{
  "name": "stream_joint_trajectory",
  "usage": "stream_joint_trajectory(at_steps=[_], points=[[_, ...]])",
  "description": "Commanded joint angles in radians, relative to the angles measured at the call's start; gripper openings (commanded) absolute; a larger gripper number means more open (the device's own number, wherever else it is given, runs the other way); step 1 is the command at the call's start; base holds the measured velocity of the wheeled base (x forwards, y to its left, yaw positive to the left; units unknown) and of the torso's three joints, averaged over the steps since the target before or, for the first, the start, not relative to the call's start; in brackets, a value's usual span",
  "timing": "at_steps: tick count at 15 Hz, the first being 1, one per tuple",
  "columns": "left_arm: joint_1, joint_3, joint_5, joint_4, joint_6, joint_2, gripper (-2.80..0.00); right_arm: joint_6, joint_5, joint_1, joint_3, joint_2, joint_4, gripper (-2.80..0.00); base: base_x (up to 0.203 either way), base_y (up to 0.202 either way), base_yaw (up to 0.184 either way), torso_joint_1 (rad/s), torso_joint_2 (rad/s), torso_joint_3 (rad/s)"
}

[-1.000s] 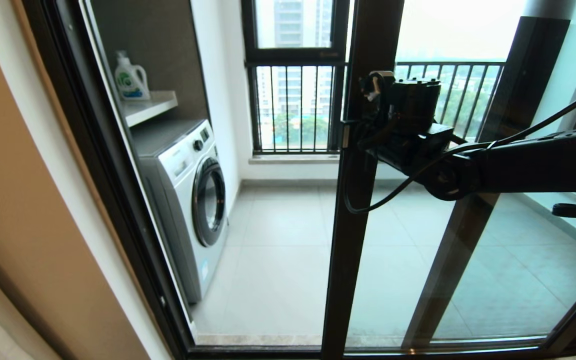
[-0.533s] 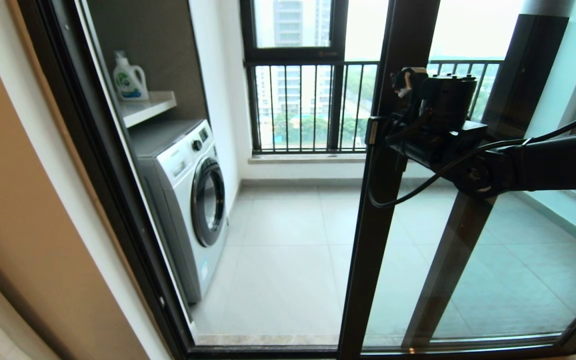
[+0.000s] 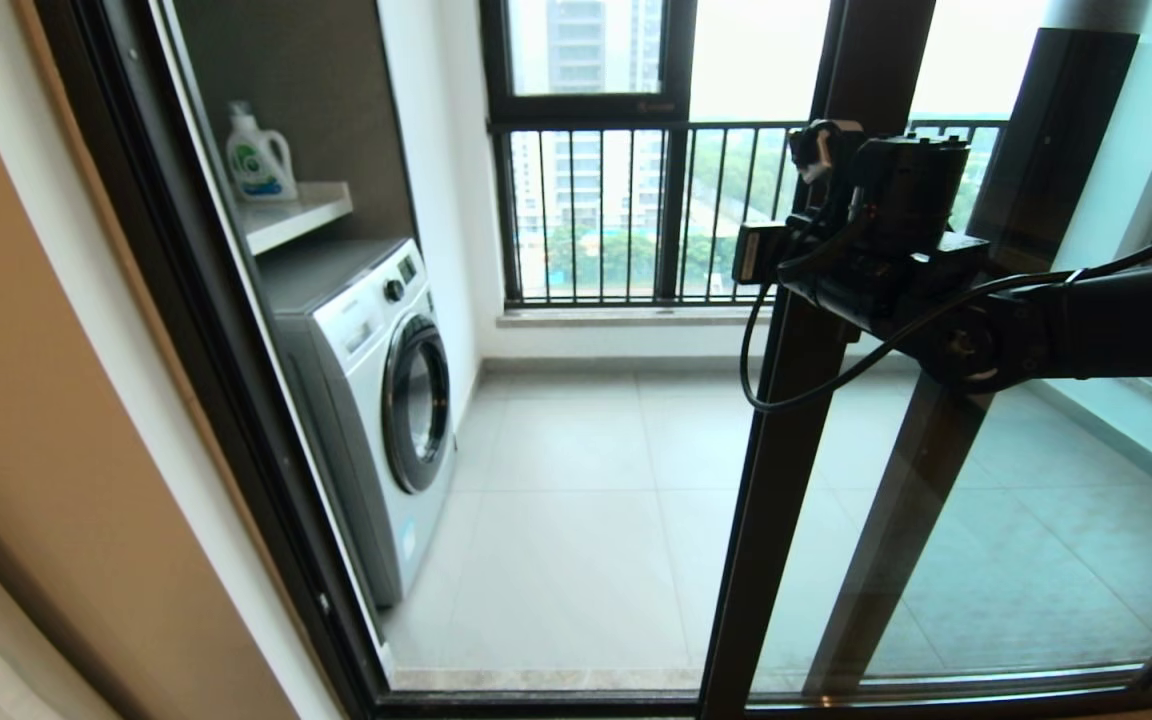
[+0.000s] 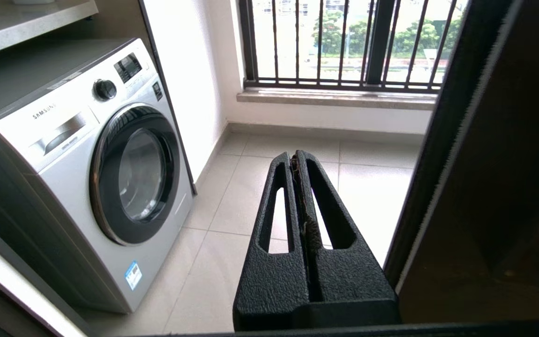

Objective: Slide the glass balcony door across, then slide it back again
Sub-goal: Open the slid door

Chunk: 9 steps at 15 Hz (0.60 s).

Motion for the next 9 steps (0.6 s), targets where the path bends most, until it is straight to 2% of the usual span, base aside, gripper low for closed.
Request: stream_joint_trajectory(at_steps=[1, 9], points=[[0.000, 0.000, 0.001, 0.001, -0.001, 0.002, -2.80, -0.001, 0.000, -0.032, -0.009, 0.019, -0.003, -2.80, 0.000, 0.000, 0.000, 0.000, 0.00, 0.000], [0.000, 0.000, 0.000, 0.001, -0.001, 0.002, -2.80, -0.002, 0.015, -0.134, -0.017, 0.032, -0.003, -2.80, 0.000, 0.000, 0.000, 0.000, 0.00, 0.000]])
